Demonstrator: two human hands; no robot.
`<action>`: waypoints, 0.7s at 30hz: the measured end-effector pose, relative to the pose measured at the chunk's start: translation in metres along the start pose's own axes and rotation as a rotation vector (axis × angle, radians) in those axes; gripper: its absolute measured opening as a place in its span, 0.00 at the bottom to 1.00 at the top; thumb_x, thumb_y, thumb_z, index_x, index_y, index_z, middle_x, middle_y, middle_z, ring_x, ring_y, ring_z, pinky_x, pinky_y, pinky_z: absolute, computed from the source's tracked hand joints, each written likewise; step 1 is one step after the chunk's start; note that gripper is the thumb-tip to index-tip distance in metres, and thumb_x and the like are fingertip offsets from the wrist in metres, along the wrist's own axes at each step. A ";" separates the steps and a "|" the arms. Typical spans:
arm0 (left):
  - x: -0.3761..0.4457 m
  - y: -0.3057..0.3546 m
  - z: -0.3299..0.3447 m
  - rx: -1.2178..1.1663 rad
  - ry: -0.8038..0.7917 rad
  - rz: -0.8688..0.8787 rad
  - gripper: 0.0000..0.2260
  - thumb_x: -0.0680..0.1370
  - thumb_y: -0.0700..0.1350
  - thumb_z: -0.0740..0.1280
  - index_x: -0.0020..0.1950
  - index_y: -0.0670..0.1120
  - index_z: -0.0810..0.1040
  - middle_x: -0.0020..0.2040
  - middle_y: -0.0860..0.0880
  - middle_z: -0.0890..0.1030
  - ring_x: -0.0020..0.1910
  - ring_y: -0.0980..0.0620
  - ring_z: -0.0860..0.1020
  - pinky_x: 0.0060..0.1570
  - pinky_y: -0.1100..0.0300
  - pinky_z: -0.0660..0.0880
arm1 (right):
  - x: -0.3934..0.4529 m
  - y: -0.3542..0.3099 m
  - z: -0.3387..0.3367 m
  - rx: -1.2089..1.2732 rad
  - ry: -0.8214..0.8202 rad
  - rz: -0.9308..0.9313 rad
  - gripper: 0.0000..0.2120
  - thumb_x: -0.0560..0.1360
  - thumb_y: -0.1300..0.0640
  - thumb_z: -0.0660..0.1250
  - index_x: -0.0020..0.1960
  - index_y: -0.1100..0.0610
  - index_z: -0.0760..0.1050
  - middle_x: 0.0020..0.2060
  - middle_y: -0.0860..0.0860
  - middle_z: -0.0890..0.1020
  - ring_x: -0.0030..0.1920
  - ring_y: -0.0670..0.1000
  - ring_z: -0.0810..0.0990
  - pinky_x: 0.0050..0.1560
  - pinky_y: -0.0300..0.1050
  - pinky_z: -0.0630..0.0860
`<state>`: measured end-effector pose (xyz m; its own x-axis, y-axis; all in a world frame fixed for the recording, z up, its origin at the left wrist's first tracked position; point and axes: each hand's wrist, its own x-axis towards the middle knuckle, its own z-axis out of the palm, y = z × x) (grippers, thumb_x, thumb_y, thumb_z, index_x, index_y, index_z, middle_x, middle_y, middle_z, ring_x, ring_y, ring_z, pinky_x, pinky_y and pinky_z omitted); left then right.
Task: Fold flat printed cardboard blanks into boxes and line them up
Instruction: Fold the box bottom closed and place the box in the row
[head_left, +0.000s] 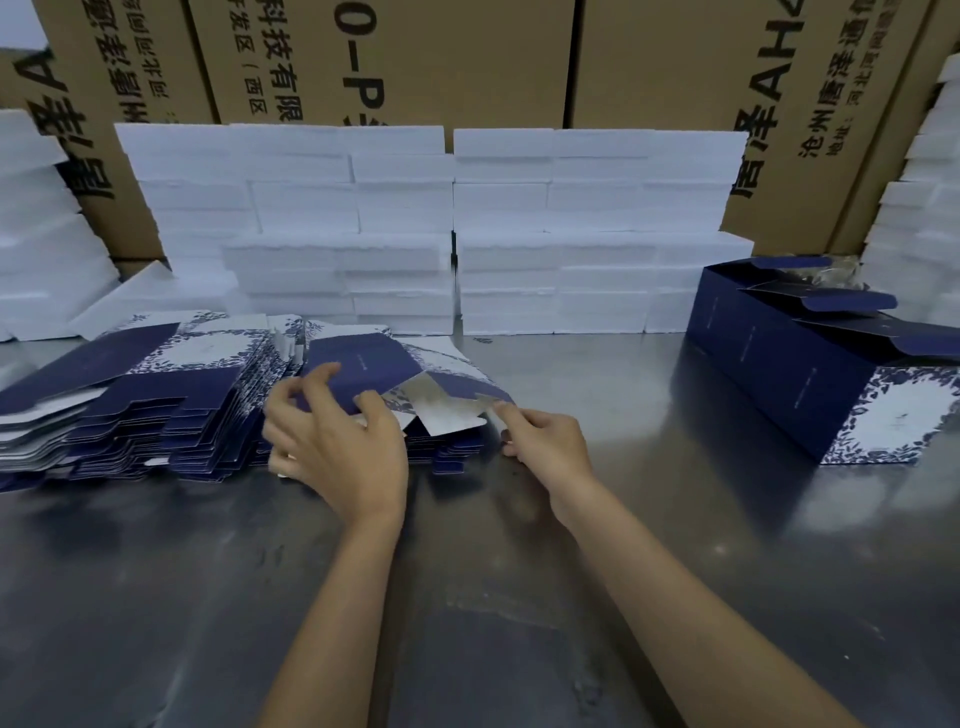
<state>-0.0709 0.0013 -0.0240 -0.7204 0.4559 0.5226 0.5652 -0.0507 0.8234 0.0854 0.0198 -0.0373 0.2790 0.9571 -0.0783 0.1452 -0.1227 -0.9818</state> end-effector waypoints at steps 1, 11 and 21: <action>0.001 0.000 0.000 -0.049 -0.020 -0.041 0.20 0.73 0.40 0.66 0.65 0.46 0.75 0.67 0.43 0.69 0.65 0.41 0.68 0.63 0.47 0.62 | -0.001 0.003 -0.005 0.039 0.002 0.008 0.22 0.76 0.45 0.71 0.51 0.66 0.82 0.37 0.55 0.81 0.38 0.49 0.79 0.49 0.46 0.79; -0.024 0.012 0.008 -0.494 -0.785 0.024 0.46 0.71 0.51 0.79 0.79 0.64 0.52 0.69 0.73 0.68 0.67 0.67 0.71 0.59 0.68 0.70 | -0.016 0.022 -0.046 0.318 -0.113 0.046 0.15 0.81 0.44 0.66 0.53 0.56 0.81 0.49 0.51 0.88 0.52 0.48 0.87 0.59 0.42 0.79; -0.039 0.021 0.004 -0.410 -0.803 0.311 0.44 0.74 0.23 0.51 0.76 0.68 0.59 0.73 0.61 0.72 0.67 0.63 0.73 0.62 0.75 0.68 | -0.015 0.016 -0.089 0.914 -0.449 0.174 0.13 0.75 0.63 0.56 0.56 0.64 0.73 0.61 0.61 0.75 0.63 0.61 0.73 0.61 0.52 0.63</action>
<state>-0.0295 -0.0136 -0.0276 0.0160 0.8358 0.5489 0.3900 -0.5106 0.7662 0.1678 -0.0203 -0.0368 -0.1805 0.9780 -0.1047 -0.6924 -0.2020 -0.6927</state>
